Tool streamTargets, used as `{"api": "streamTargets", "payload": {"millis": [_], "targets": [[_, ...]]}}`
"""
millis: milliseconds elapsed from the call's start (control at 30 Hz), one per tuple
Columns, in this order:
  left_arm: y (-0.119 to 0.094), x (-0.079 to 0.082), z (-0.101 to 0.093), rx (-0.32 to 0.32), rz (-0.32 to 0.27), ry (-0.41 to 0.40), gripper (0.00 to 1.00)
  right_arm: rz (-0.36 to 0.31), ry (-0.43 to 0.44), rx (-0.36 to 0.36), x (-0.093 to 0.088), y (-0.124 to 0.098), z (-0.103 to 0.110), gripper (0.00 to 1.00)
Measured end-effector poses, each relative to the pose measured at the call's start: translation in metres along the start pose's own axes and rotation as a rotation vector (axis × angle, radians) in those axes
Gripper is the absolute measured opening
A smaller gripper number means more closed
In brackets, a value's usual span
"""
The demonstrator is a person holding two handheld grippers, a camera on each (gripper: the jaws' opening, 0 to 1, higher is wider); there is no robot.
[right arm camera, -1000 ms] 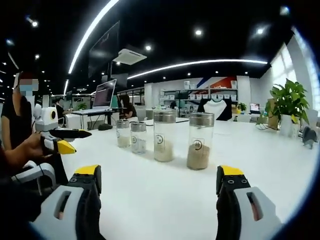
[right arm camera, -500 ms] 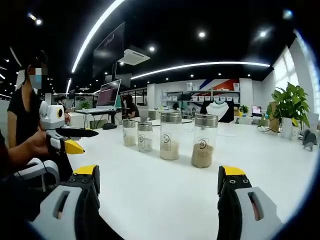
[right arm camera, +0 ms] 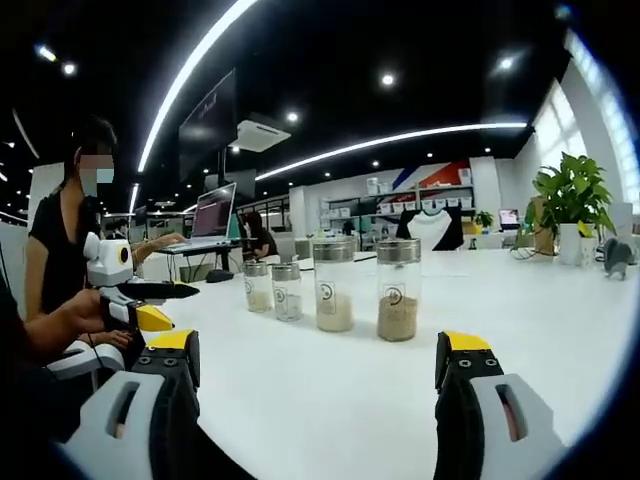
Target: Rotate the seasoning bottle until the label or dispensing opening points toward the visible target arrow and the bottle remains upright within the marked orientation range
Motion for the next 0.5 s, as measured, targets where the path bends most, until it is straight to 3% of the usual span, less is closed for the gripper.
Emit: {"api": "streamTargets", "payload": {"millis": [500], "targets": [[-0.0033, 0.0031, 0.0023, -0.010, -0.012, 0.017, 1.00, 0.011, 0.000, 0.009, -0.0033, -0.0003, 0.0051, 0.99]]}}
Point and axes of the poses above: the point that each gripper's makers call its tool centre point, and the gripper's own axes: y roughly forward along the fingers, z roughly to its left, x roughly out of its top, the point moved 5 cm from there along -y, roughly backward along the fingers, and after that the axes turned 1 degree about z, right-handed, at the moved point
